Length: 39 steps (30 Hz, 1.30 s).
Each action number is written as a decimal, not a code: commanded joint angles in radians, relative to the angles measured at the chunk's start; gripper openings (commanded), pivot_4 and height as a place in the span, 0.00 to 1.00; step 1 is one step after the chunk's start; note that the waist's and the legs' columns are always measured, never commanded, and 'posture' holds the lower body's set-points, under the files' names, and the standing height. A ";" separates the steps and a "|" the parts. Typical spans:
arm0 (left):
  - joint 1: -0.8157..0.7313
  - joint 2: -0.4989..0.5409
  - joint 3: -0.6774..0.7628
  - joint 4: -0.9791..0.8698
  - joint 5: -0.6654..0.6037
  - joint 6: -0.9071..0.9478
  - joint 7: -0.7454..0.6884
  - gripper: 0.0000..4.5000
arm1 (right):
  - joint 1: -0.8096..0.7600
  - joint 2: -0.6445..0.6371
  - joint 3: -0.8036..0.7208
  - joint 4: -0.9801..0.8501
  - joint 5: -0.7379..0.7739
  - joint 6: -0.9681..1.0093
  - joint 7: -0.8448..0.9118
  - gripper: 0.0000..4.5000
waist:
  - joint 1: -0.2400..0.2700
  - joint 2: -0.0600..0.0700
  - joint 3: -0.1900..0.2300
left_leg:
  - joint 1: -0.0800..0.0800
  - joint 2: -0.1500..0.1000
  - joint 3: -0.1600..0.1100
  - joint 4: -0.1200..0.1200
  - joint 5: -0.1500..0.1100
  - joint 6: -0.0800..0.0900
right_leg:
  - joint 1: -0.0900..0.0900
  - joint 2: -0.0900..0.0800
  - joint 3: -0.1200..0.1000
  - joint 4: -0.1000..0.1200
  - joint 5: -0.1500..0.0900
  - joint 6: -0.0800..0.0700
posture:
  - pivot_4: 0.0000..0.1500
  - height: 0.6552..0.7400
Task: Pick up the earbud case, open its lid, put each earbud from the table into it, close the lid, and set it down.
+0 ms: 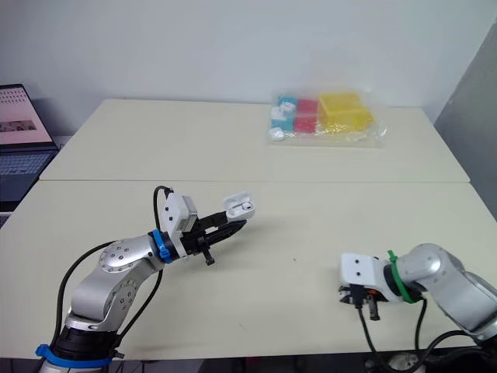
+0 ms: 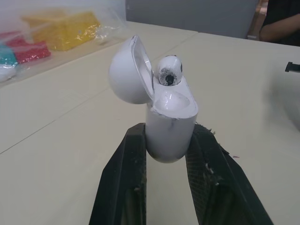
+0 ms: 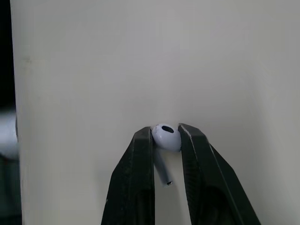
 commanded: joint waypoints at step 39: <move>0.098 -0.027 -0.018 -0.125 -0.005 0.022 0.040 0.18 | 0.103 -0.118 -0.187 -0.293 -0.012 0.481 -0.122 0.71 | 0.009 0.002 0.000 | 0.002 0.000 0.001 0.001 0.000 0.000 | 0.002 -0.001 0.003 0.000 0.002 0.001 | 1.00 1.00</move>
